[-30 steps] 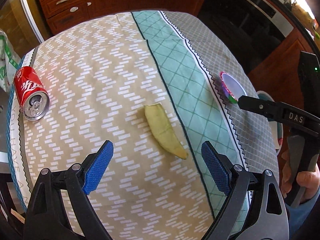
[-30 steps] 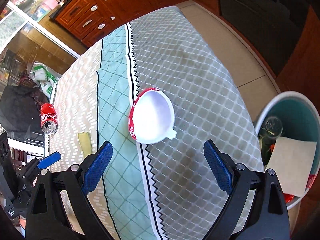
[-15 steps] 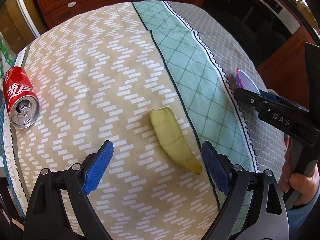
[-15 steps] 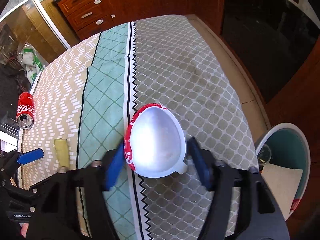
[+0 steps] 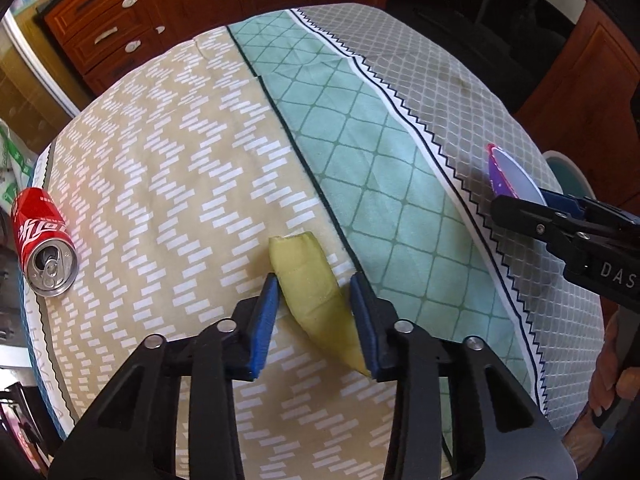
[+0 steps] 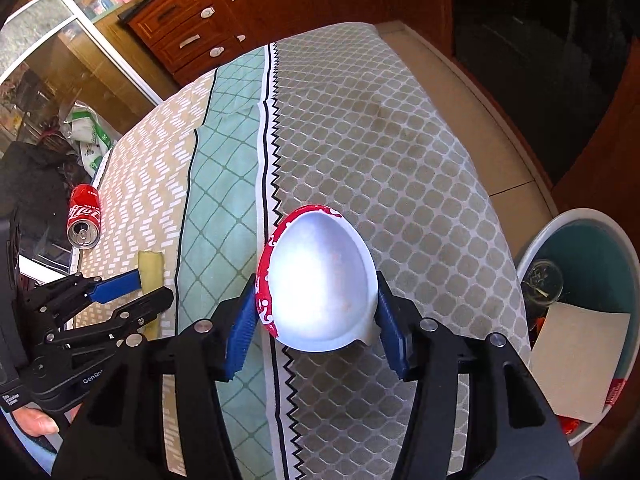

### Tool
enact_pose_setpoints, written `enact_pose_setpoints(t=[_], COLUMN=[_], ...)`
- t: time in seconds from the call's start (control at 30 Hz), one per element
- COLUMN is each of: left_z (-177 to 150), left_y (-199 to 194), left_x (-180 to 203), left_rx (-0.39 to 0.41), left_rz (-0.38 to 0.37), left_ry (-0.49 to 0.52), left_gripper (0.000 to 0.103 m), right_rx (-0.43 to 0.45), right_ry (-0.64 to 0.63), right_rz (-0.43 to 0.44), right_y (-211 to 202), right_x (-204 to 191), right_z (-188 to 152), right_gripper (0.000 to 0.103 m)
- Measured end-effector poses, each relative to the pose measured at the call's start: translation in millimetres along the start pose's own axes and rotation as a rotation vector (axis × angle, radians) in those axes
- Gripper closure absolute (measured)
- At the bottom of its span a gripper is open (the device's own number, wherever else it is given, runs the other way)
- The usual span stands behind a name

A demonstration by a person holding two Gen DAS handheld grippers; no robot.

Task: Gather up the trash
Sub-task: 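Grasp the white red-rimmed bowl with the right tool while the left tool grasps the yellow peel, then carry the bowl and peel over the teal bin and open both tools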

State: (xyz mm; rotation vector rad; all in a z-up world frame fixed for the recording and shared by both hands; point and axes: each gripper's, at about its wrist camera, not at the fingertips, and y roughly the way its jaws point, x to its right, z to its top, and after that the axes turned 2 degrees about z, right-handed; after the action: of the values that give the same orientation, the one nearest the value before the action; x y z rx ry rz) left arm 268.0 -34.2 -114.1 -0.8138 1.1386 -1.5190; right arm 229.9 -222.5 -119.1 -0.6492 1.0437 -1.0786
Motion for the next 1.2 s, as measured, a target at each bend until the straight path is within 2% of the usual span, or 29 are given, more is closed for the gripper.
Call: enact_pose_setpoints(t=[0.13, 0.2, 0.27, 0.43, 0.63, 0.87, 1.0, 1.2], left_z=[-1.6, -2.4, -8.9, -13.1, -16.3, -34.7, -41.1, -36.0], left_y=[-2.1, -4.3, -11.7, -19.3, -35.9, -78.7, -101.6, -114.6], left_x=[22.8, 25.5, 26.2, 17.7, 26.4, 32.5, 55.8, 97.9], left_rx=[0.026, 0.016, 0.019, 0.004, 0.036, 0.084, 0.104, 0.121], left_rz=[0.053, 0.013, 0.014, -0.043, -0.065, -0.093, -0.111, -0.166], left_ry=[0.025, 0.005, -0.009, -0.056, -0.04, -0.007, 0.03, 0.108], left_gripper=[0.08, 0.08, 0.08, 0.08, 0.08, 0.08, 0.08, 0.08], right_rx=[0.011, 0.009, 0.004, 0.009, 0.031, 0.075, 0.105, 0.166], right_ry=[0.003, 0.018, 0.028, 0.031, 0.036, 0.053, 0.085, 0.158], right_rz=[-0.001, 0.014, 0.036, 0.049, 0.053, 0.047, 0.044, 0.018], right_y=[-0.6, -2.2, -4.7, -15.6, -36.5, -70.6, -91.9, -128.8], right_x=[0.2, 1.0, 2.8, 4.4, 3.7, 13.1, 27.4, 68.3], right_z=[-1.6, -2.9, -5.9, -13.0, -21.8, -37.0, -48.0, -66.2], right_gripper=[0.051, 0.051, 0.052, 0.052, 0.052, 0.052, 0.051, 0.051])
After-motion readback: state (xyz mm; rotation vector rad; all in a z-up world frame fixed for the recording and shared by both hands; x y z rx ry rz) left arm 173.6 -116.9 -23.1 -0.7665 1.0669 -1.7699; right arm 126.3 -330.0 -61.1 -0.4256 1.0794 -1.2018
